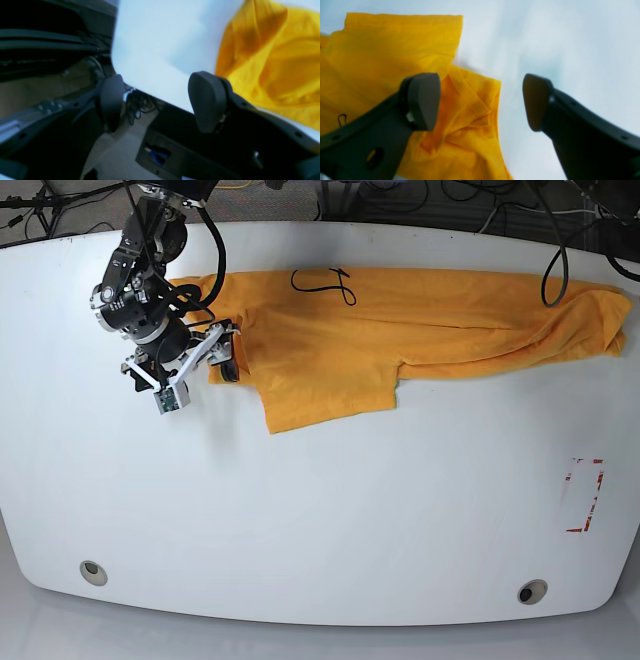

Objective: Fold the T-shirt properly
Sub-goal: 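Pull the pinched edge outward with the left gripper, then release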

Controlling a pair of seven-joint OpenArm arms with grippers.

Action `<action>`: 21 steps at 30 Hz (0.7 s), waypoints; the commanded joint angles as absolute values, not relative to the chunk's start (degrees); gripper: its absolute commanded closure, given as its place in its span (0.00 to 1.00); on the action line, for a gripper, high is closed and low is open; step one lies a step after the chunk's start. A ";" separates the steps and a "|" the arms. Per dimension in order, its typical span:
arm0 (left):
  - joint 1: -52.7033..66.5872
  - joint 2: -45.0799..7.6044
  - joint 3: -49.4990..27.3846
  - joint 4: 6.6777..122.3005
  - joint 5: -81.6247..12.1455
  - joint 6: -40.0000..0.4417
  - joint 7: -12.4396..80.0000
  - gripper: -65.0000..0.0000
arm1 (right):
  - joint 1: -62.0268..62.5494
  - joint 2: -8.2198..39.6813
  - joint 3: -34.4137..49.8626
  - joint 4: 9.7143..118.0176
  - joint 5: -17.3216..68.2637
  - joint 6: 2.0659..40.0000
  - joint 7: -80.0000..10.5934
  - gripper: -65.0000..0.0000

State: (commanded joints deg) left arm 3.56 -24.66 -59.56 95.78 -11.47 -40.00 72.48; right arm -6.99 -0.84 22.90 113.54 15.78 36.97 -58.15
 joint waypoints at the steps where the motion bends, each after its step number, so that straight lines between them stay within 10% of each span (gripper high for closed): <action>1: 3.12 -24.48 -59.21 96.84 -11.91 -40.00 73.19 0.35 | -6.99 -0.84 22.90 113.54 15.78 36.97 -58.15 0.26; 14: 0.04 -11.91 -47.60 105.45 -13.14 -40.00 77.23 0.36 | -6.90 -0.84 22.90 114.42 15.87 37.05 -58.15 0.26; 21: 0.75 -8.48 -45.49 100.62 -5.05 -40.00 69.67 0.54 | -6.73 -2.68 23.08 115.65 18.42 40.00 -58.24 0.26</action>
